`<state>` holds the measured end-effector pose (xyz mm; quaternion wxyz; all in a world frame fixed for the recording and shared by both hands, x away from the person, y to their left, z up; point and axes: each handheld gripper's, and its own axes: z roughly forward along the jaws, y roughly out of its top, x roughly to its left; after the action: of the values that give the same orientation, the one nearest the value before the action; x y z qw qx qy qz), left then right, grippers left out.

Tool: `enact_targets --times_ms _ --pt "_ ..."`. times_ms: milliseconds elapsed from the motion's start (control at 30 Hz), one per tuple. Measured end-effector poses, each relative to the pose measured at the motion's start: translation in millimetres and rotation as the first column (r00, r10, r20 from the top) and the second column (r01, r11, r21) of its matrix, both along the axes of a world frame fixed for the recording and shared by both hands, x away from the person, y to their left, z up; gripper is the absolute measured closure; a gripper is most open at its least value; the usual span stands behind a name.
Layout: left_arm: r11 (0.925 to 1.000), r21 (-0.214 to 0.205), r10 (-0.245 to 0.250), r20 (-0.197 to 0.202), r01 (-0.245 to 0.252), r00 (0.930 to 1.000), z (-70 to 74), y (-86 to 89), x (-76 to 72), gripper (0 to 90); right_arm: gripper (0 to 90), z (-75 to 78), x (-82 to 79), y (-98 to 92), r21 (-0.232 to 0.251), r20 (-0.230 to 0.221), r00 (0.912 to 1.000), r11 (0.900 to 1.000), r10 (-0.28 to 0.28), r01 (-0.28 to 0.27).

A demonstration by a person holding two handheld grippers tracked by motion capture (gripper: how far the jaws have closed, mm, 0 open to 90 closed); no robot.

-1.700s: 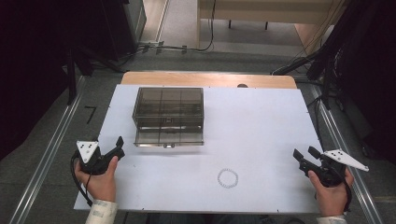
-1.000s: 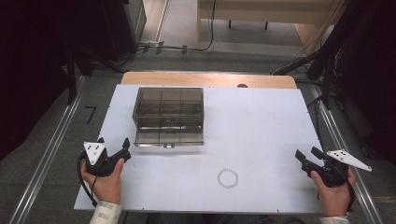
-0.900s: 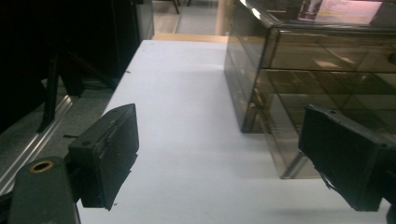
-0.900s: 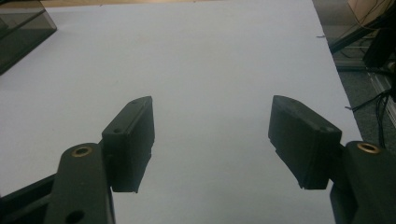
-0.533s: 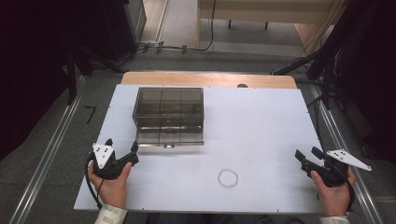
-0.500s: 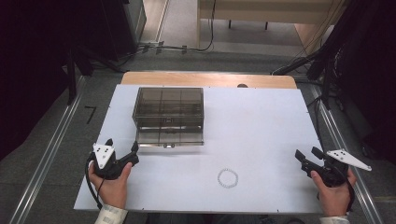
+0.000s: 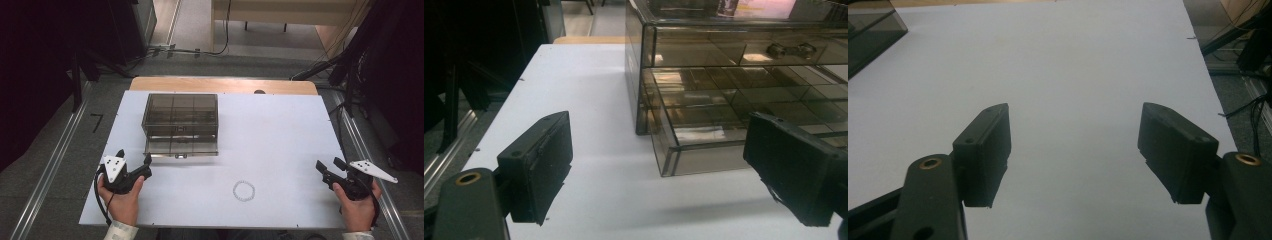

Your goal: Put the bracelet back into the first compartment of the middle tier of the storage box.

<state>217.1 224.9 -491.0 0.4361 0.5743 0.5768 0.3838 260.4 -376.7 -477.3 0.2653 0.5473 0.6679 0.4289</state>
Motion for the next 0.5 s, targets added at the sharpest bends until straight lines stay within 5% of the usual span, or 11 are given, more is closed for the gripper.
enact_targets --times_ms 500 --pt "0.9988 0.006 -0.048 -0.004 0.048 0.9989 -0.4 -11.7 -2.4 12.4 27.4 -0.8 0.9 0.4 -0.004 -0.006 1.0 1.0 0.007 -0.007"
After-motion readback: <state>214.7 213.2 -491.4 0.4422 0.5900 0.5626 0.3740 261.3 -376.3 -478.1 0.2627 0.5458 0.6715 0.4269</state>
